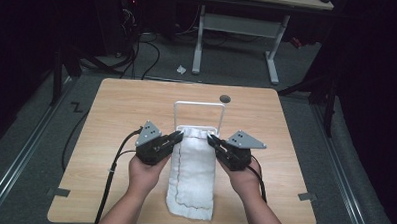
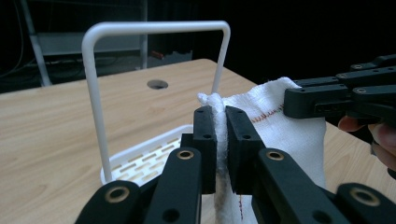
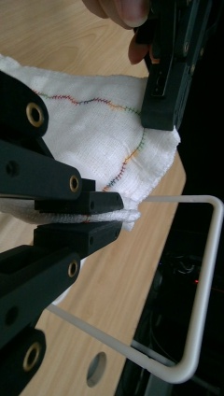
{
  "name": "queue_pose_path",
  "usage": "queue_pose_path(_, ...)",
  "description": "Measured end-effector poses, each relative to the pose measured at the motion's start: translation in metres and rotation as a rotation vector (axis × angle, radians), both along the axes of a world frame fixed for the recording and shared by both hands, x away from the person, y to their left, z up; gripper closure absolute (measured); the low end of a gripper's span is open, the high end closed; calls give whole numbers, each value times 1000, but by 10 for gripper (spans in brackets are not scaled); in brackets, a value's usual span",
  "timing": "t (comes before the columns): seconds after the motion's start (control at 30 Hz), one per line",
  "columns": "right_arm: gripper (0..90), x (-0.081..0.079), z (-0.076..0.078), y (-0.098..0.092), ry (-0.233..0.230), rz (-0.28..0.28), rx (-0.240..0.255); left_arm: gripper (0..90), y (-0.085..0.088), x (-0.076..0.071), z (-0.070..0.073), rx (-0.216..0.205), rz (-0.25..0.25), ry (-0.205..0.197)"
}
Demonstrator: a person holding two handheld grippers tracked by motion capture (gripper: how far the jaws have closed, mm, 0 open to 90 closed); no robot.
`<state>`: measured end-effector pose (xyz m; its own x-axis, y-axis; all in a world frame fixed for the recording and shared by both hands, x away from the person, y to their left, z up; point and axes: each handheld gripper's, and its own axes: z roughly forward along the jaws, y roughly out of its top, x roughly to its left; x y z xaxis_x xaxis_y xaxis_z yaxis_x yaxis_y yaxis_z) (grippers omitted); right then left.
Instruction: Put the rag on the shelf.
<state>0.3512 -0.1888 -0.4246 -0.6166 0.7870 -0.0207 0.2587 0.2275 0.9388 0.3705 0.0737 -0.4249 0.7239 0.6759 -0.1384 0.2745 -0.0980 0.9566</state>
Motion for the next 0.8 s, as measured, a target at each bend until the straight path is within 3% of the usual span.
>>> queue_pose_path(0.4,855,3,25,0,-68,-1,39,837,0,-1,31,-10,-7,-84)
queue_pose_path(0.8,855,7,52,-2,-124,-12,76,837,0,4,60,-31,-10,-143)
